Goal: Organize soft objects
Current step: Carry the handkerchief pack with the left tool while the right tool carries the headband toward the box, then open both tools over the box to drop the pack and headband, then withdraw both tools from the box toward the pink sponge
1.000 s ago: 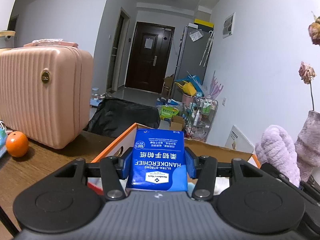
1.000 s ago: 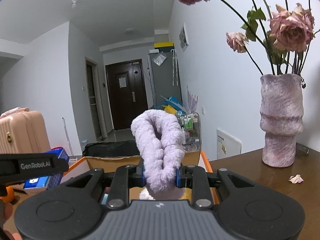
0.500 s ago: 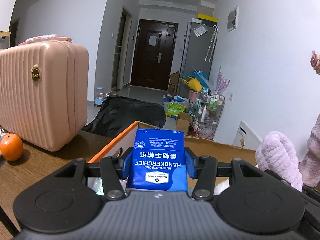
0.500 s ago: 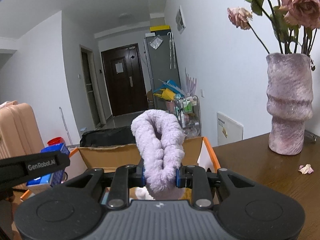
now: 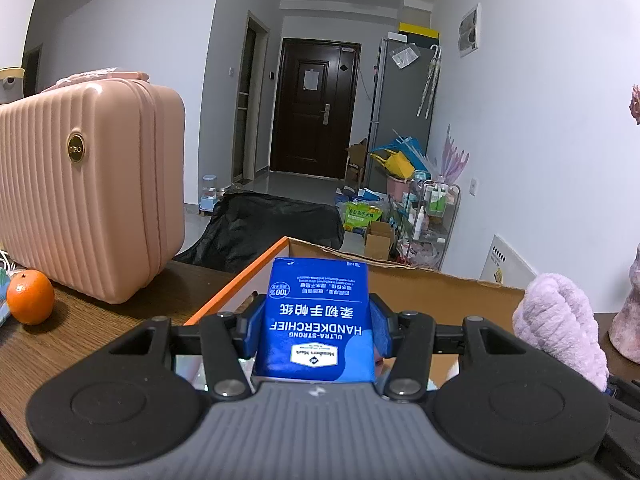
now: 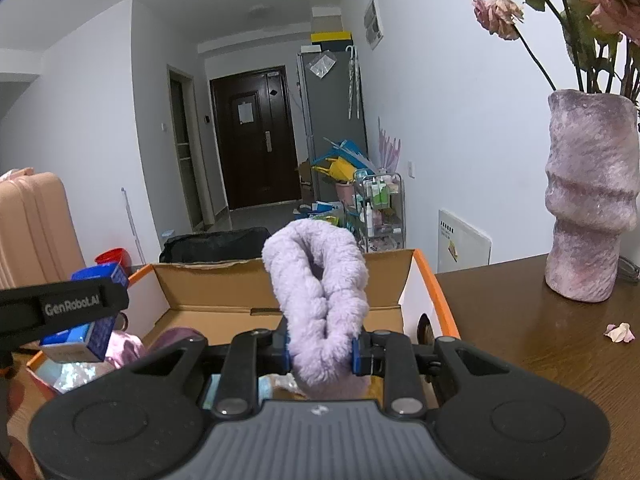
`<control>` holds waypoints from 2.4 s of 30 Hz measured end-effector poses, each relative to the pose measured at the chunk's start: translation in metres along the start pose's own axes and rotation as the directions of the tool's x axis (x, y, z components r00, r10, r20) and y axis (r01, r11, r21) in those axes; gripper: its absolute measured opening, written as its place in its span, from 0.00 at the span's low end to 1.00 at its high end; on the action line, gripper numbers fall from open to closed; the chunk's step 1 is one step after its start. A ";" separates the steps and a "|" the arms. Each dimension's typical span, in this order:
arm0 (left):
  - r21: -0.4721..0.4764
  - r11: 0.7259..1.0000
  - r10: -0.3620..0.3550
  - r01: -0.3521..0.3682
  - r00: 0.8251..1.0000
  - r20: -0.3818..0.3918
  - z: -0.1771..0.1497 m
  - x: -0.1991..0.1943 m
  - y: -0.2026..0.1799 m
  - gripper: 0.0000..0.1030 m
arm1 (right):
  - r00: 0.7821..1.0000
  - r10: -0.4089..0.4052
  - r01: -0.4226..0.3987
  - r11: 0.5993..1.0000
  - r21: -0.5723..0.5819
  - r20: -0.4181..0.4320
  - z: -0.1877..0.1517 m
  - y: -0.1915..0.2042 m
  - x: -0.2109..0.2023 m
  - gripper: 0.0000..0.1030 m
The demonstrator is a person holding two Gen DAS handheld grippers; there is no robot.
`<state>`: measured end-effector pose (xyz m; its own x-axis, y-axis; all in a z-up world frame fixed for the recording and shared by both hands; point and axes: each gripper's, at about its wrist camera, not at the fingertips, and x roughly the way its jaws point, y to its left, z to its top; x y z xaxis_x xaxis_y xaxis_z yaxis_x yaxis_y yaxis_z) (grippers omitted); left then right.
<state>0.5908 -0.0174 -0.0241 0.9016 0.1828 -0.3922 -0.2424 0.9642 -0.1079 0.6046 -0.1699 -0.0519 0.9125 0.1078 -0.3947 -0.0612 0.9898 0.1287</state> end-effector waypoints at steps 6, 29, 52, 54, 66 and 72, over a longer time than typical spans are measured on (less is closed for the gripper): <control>-0.031 0.999 -0.013 0.013 1.000 -0.002 0.002 0.000 0.007 0.61 | 1.000 -0.005 0.005 1.000 0.000 -0.007 0.000 -0.001 0.002 0.35; -0.115 0.989 0.089 -0.089 0.996 -0.003 0.004 0.000 0.025 1.00 | 0.994 -0.073 0.074 0.997 -0.010 0.082 -0.003 0.000 -0.012 1.00; -0.090 0.993 0.082 -0.080 0.997 0.014 -0.006 -0.029 0.031 1.00 | 0.988 -0.078 0.084 0.996 -0.041 0.137 -0.014 -0.003 -0.048 1.00; -0.092 0.993 0.077 -0.076 0.997 0.013 -0.007 -0.034 0.033 1.00 | 0.986 -0.080 0.087 0.995 -0.047 0.144 -0.016 -0.003 -0.053 1.00; -0.046 0.998 0.046 -0.044 0.999 0.026 -0.023 -0.077 0.046 1.00 | 0.981 -0.087 0.098 0.993 -0.058 0.175 -0.029 -0.006 -0.086 1.00; -0.021 0.999 0.043 -0.042 0.998 0.034 -0.031 -0.101 0.057 1.00 | 0.983 -0.084 0.094 0.994 -0.055 0.166 -0.038 -0.007 -0.106 1.00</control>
<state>0.4746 0.0126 -0.0193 0.9020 0.2305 -0.3651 -0.2877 0.9514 -0.1102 0.4924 -0.1850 -0.0457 0.9688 0.0076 -0.2477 0.0026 0.9992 0.0407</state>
